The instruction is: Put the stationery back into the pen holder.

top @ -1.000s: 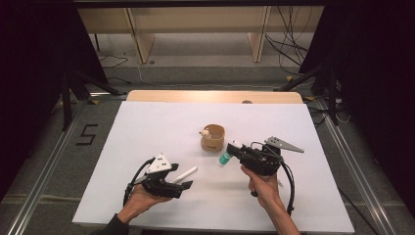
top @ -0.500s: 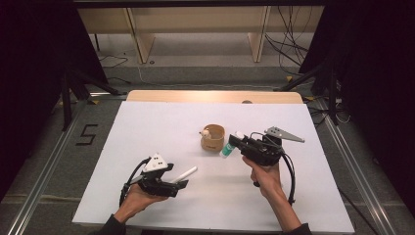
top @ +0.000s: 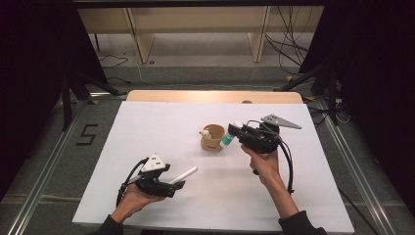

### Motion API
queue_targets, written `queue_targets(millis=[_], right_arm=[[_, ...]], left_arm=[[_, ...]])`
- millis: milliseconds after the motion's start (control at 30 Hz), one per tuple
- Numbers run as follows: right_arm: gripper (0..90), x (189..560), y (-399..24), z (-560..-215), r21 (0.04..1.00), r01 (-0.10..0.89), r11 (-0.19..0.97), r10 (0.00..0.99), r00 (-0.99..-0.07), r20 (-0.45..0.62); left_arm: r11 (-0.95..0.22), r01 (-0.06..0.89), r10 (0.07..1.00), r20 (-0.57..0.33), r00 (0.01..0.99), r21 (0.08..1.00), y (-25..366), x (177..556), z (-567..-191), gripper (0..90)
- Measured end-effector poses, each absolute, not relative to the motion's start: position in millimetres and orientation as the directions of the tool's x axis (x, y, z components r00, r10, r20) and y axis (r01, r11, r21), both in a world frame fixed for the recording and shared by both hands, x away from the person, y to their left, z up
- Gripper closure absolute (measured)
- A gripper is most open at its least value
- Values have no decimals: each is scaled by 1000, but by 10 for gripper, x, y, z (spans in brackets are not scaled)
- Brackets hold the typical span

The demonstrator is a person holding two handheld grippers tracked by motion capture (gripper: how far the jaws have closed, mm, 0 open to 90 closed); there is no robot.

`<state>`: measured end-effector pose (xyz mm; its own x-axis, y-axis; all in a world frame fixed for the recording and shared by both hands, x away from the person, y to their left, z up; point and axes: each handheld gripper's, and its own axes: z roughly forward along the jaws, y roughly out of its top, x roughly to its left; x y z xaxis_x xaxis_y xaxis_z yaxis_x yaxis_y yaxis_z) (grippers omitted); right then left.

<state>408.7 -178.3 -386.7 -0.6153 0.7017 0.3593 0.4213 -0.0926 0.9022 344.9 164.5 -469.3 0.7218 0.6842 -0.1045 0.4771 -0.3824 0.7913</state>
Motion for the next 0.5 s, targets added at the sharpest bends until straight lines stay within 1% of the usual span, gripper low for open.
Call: queue_targets(millis=[500], right_arm=[[655,4337,-1672,-3759,907,416,-67,728,-602,330]], left_arm=[[-392,488,691,-100,716,780,1672,3447,-4728,159]])
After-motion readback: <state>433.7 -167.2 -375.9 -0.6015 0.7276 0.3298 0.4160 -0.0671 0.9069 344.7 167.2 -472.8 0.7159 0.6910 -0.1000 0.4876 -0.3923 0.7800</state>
